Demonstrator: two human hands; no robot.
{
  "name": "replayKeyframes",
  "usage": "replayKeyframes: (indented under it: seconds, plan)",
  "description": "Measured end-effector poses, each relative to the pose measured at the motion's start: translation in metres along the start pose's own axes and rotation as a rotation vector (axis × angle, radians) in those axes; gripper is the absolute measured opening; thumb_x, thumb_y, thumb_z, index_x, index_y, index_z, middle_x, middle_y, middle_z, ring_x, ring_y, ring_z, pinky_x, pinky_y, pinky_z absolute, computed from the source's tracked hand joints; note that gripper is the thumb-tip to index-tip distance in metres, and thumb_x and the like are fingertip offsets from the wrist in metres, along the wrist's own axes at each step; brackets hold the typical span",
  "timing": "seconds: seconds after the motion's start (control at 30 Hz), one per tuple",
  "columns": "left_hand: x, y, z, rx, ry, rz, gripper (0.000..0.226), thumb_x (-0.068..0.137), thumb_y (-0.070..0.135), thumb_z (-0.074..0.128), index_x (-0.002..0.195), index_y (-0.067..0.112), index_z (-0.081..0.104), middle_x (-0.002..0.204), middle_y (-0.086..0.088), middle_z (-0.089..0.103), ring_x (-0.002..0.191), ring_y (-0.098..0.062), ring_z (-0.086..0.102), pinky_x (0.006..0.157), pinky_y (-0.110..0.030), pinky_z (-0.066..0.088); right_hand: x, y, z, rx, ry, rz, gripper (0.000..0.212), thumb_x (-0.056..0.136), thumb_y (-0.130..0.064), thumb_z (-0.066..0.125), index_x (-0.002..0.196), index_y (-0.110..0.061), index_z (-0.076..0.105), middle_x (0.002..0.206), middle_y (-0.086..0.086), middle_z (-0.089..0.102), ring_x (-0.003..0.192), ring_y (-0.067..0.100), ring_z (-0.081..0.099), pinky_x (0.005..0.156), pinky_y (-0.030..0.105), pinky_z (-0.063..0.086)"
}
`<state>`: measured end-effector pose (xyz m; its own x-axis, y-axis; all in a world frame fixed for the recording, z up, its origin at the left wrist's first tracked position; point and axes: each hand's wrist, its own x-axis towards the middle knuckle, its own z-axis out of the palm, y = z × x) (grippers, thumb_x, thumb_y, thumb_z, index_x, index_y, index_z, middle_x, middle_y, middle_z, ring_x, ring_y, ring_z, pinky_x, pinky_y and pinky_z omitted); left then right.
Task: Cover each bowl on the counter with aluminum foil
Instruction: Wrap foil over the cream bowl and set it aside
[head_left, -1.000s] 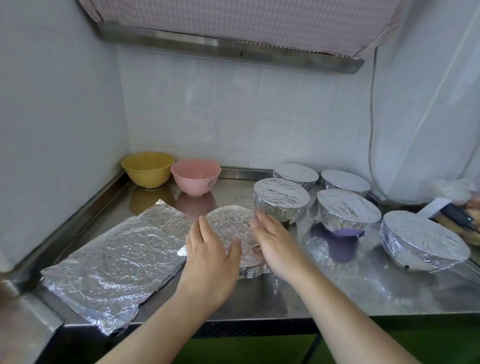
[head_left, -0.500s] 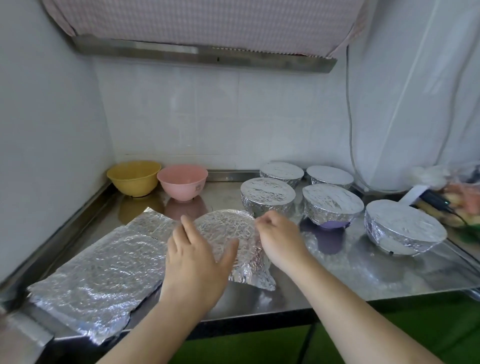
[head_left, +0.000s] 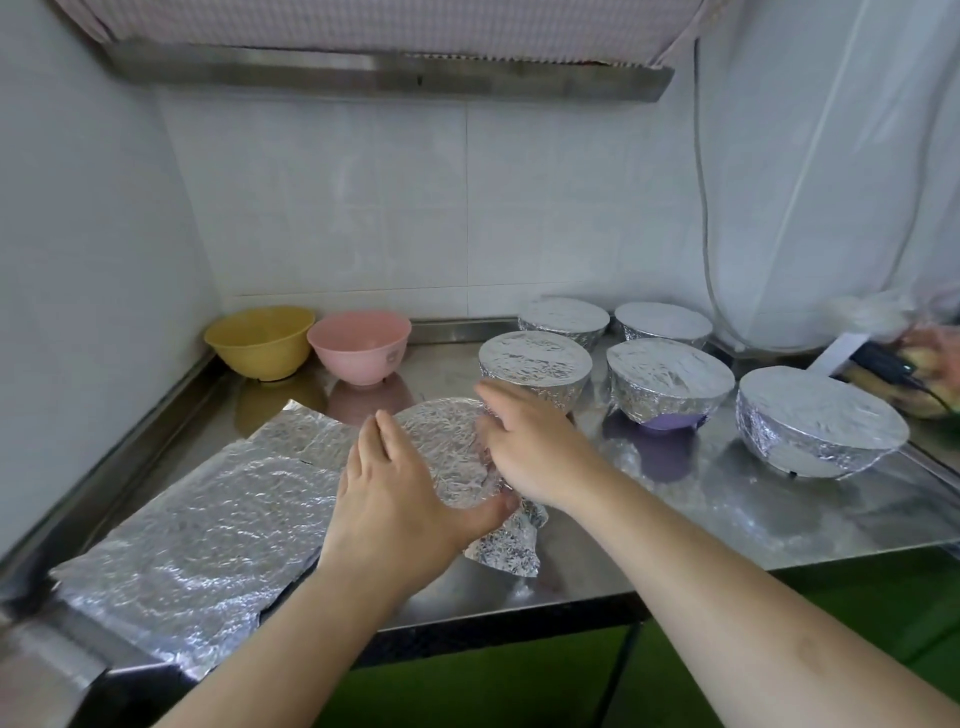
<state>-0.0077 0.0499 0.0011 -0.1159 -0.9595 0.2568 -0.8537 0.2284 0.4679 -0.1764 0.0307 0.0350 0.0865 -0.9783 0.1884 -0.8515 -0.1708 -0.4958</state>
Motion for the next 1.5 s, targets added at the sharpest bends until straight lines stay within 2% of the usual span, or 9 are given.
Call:
replayKeyframes:
  seconds: [0.3, 0.5, 0.67, 0.8, 0.97, 1.1, 1.23, 1.37, 1.5]
  plan:
    - [0.011, -0.017, 0.004, -0.025, -0.062, 0.085, 0.159, 0.05, 0.096, 0.064, 0.162, 0.013, -0.013, 0.171, -0.008, -0.006, 0.16, -0.027, -0.002, 0.129, -0.045, 0.018, -0.005, -0.006, 0.019, 0.107, 0.006, 0.086, 0.042, 0.112, -0.036, 0.039, 0.145, -0.013, 0.05, 0.154, -0.001, 0.047, 0.142, 0.017, 0.04, 0.111, 0.031, 0.032]
    - [0.013, -0.029, 0.001, -0.151, -0.095, 0.01, 0.164, 0.047, 0.088, 0.08, 0.163, 0.021, -0.013, 0.171, -0.003, -0.01, 0.16, -0.028, 0.001, 0.128, -0.046, 0.021, -0.016, 0.013, 0.004, 0.294, -0.106, 0.096, 0.088, 0.098, -0.073, 0.051, 0.169, -0.032, 0.019, 0.174, -0.02, 0.015, 0.157, 0.002, 0.018, 0.12, 0.03, 0.017]
    - [0.012, -0.027, 0.002, -0.268, -0.107, -0.026, 0.167, 0.046, 0.074, 0.092, 0.164, 0.019, -0.012, 0.169, -0.001, 0.0, 0.158, -0.026, 0.008, 0.125, -0.041, 0.026, -0.022, 0.029, -0.003, 0.339, -0.296, 0.062, 0.11, 0.088, -0.058, 0.078, 0.169, -0.035, 0.005, 0.161, -0.041, 0.011, 0.136, -0.027, 0.02, 0.113, 0.009, 0.017]
    - [0.014, -0.03, 0.001, -0.252, -0.124, 0.0, 0.164, 0.045, 0.071, 0.094, 0.164, 0.022, -0.009, 0.164, -0.003, 0.012, 0.154, -0.026, 0.02, 0.12, -0.041, 0.034, -0.026, 0.03, 0.011, 0.254, -0.279, 0.058, 0.132, 0.085, -0.06, 0.081, 0.166, -0.033, -0.019, 0.169, -0.025, -0.027, 0.154, -0.009, -0.007, 0.124, 0.023, 0.004]
    - [0.015, -0.033, -0.004, -0.208, -0.167, 0.008, 0.166, 0.045, 0.069, 0.095, 0.163, 0.025, -0.012, 0.164, -0.001, 0.013, 0.152, -0.025, 0.027, 0.118, -0.039, 0.036, -0.031, 0.027, 0.027, 0.279, -0.176, 0.036, 0.143, 0.081, -0.054, 0.086, 0.161, -0.035, -0.031, 0.167, -0.026, -0.032, 0.152, -0.01, -0.012, 0.126, 0.025, 0.004]
    - [0.017, -0.034, -0.011, -0.144, -0.236, 0.015, 0.17, 0.043, 0.071, 0.094, 0.162, 0.027, -0.019, 0.167, -0.003, 0.009, 0.153, -0.028, 0.025, 0.119, -0.042, 0.036, -0.032, 0.035, 0.033, 0.259, -0.159, 0.006, 0.149, 0.071, -0.073, 0.082, 0.157, -0.041, -0.036, 0.163, -0.029, -0.037, 0.154, -0.007, -0.021, 0.13, 0.032, 0.003]
    - [0.015, -0.03, -0.021, -0.076, -0.285, -0.015, 0.177, 0.035, 0.087, 0.085, 0.159, 0.029, -0.026, 0.172, -0.003, -0.011, 0.159, -0.033, 0.004, 0.126, -0.054, 0.026, -0.04, 0.029, 0.015, 0.366, -0.174, 0.04, 0.116, 0.084, -0.088, 0.051, 0.162, -0.045, -0.024, 0.163, -0.034, -0.033, 0.151, -0.01, -0.024, 0.123, 0.033, -0.007]
    - [0.013, -0.009, -0.026, -0.013, -0.225, 0.008, 0.17, 0.043, 0.097, 0.071, 0.162, 0.02, -0.024, 0.171, -0.008, -0.023, 0.16, -0.029, -0.015, 0.129, -0.048, 0.008, -0.022, 0.007, 0.011, 0.357, 0.102, 0.096, 0.071, 0.111, -0.057, 0.032, 0.17, -0.03, 0.003, 0.176, -0.017, -0.006, 0.159, -0.003, -0.007, 0.124, 0.026, -0.003]
    - [0.015, 0.002, -0.015, 0.008, -0.118, 0.043, 0.159, 0.054, 0.095, 0.065, 0.163, 0.015, -0.018, 0.171, -0.016, -0.017, 0.16, -0.03, -0.016, 0.13, -0.048, 0.004, -0.002, -0.005, 0.025, 0.329, 0.155, 0.117, 0.063, 0.114, -0.045, 0.034, 0.169, -0.02, 0.017, 0.177, -0.005, 0.01, 0.161, 0.007, 0.007, 0.117, 0.017, 0.003]
